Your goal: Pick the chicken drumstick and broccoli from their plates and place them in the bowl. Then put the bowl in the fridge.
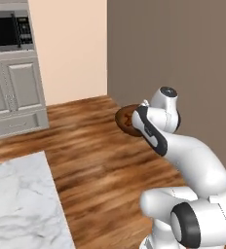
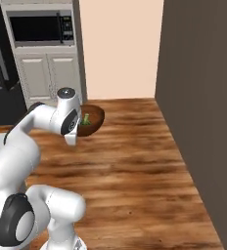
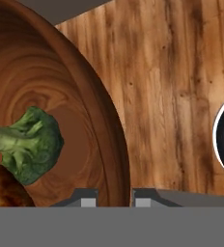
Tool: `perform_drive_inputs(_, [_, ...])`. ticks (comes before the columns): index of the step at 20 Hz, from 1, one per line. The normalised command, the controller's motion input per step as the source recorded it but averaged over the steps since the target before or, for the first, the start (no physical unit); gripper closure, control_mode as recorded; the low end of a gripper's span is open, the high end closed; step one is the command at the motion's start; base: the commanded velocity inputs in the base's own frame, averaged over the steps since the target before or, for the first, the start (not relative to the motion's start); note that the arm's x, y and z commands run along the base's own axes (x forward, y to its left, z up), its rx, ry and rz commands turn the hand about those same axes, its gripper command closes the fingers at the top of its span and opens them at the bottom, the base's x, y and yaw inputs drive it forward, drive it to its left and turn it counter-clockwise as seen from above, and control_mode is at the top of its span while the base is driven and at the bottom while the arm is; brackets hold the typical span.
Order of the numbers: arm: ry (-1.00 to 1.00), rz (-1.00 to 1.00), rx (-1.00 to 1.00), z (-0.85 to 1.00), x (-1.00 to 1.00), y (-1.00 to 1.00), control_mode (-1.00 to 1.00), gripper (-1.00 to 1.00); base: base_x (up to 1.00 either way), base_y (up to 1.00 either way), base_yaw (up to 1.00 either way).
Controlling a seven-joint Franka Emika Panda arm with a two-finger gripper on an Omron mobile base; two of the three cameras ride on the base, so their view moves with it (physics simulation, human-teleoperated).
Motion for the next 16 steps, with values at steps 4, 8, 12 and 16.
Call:
perform_drive_inputs(4, [0.0,0.0,0.0,0.0,0.0,0.0,1.0,1.0,0.94,0.0,0.25])
perform_drive_inputs(8, [0.0,0.0,0.0,0.0,0.0,0.0,1.0,1.0,0.94,0.0,0.25])
perform_drive_inputs(12, [0.0,0.0,0.0,0.0,0.0,0.0,1.0,1.0,0.94,0.0,0.26])
perform_drive_inputs(16, [0.0,0.0,0.0,0.0,0.0,0.0,1.0,1.0,0.93,0.0,0.27])
